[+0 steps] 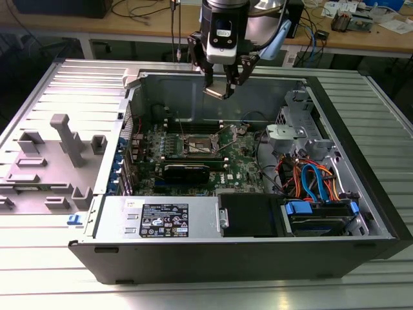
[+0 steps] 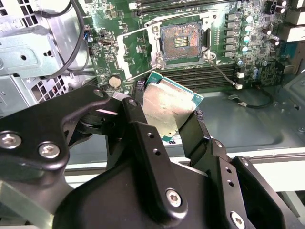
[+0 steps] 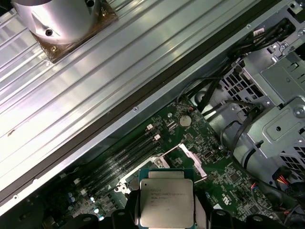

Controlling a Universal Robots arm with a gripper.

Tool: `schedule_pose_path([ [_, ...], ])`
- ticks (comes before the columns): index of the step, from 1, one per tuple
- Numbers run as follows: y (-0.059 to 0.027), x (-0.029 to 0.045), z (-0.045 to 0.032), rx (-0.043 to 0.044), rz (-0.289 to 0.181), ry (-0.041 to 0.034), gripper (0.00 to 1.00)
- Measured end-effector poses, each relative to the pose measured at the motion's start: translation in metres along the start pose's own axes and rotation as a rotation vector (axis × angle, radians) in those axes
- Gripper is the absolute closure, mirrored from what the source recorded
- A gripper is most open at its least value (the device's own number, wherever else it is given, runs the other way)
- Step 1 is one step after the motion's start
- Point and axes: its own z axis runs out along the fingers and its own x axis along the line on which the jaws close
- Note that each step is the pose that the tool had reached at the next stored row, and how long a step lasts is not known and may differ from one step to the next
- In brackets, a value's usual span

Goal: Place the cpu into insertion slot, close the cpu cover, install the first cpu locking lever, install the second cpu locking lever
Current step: 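Place the cpu into insertion slot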

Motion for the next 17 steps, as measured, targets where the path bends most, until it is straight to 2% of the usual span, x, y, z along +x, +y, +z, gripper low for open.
schedule_pose_path([
  [17,-0.0006,-0.0003,0.0005,-0.0007,0.018,-0.0015,0.45],
])
